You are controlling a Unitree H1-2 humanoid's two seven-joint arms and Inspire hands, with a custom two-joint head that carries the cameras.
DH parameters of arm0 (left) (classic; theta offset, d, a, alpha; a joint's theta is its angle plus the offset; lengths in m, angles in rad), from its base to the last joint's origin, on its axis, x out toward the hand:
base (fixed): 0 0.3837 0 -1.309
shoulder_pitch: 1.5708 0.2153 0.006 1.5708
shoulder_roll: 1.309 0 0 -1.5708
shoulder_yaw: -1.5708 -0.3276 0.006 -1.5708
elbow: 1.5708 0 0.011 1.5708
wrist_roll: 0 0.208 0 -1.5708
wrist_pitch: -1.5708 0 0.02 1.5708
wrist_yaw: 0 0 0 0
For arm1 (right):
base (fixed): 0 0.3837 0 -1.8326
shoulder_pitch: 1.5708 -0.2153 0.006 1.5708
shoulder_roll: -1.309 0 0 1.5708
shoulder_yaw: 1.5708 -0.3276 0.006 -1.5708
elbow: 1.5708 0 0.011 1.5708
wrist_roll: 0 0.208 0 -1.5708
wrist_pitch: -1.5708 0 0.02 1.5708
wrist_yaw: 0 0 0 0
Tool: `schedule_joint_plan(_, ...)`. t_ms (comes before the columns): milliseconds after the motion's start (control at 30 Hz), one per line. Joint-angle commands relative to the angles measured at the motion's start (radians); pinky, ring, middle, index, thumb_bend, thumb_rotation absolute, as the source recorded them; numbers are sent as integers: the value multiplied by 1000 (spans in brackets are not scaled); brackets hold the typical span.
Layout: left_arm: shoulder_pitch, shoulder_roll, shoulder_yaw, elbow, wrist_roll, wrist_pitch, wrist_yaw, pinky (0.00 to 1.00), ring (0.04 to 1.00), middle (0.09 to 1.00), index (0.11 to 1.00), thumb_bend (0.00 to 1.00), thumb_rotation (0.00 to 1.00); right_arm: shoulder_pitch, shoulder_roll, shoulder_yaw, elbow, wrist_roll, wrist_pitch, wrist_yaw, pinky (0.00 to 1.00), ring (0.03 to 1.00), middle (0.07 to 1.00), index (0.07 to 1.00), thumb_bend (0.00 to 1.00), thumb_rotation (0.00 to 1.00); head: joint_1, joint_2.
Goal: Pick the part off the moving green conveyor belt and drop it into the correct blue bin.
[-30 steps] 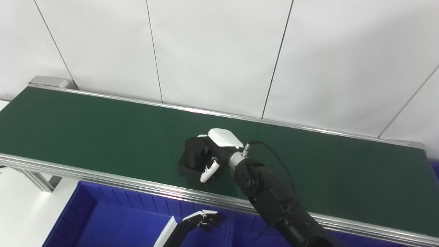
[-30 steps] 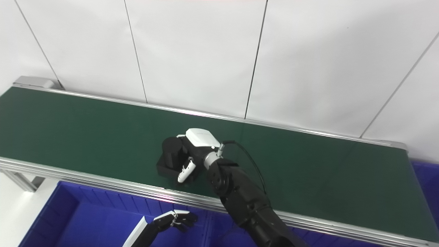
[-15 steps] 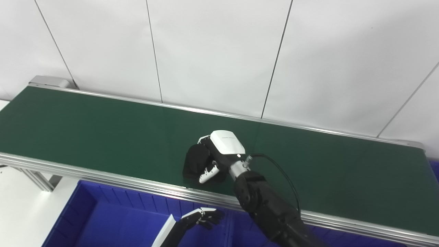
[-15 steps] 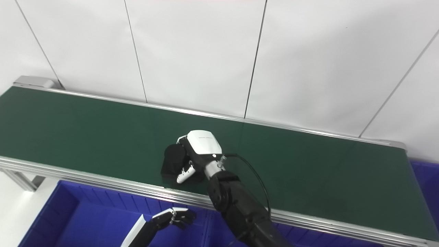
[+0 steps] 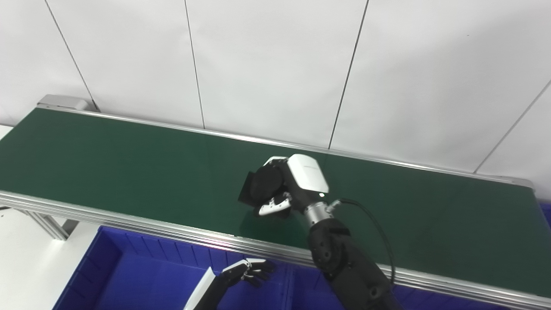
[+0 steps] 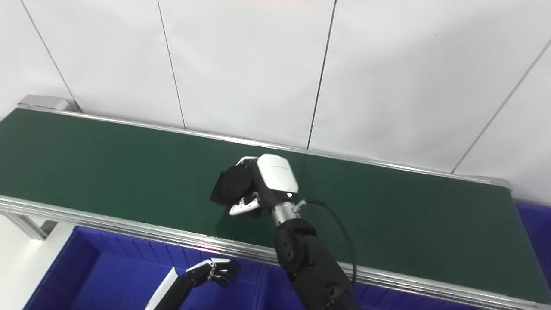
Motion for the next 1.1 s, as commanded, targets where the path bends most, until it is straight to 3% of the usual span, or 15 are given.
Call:
schedule_joint_plan(0, -8, 11, 6, -14, -20, -38, -7, 589, 672, 738, 738, 942, 322, -13, 2, -23, -62, 10, -20, -15, 223, 379, 479, 536, 515, 0, -5, 1)
schedule_joint_plan(100, -10, 16, 8, -11, -19, -39, -7, 588, 673, 739, 738, 941, 323, 15, -6, -50, -125, 18, -11, -5, 215, 375, 470, 534, 515, 0, -11, 2)
schedule_joint_plan(267, -9, 23, 14, -13, -12, -39, -6, 584, 673, 737, 737, 941, 322, 103, -38, -103, -318, 63, 26, 83, 242, 385, 482, 531, 516, 0, -34, 6)
schedule_joint_plan(600, -3, 33, 30, -34, -17, -39, -17, 584, 681, 738, 733, 945, 331, 272, -123, -148, -609, 77, 108, 255, 284, 392, 488, 531, 516, 0, -87, 31)
schedule_joint_plan(1067, 7, 68, 67, -77, -50, -39, -51, 573, 679, 741, 738, 923, 323, 476, -207, -185, -856, 67, 189, 426, 289, 396, 494, 526, 516, 0, -181, 96)
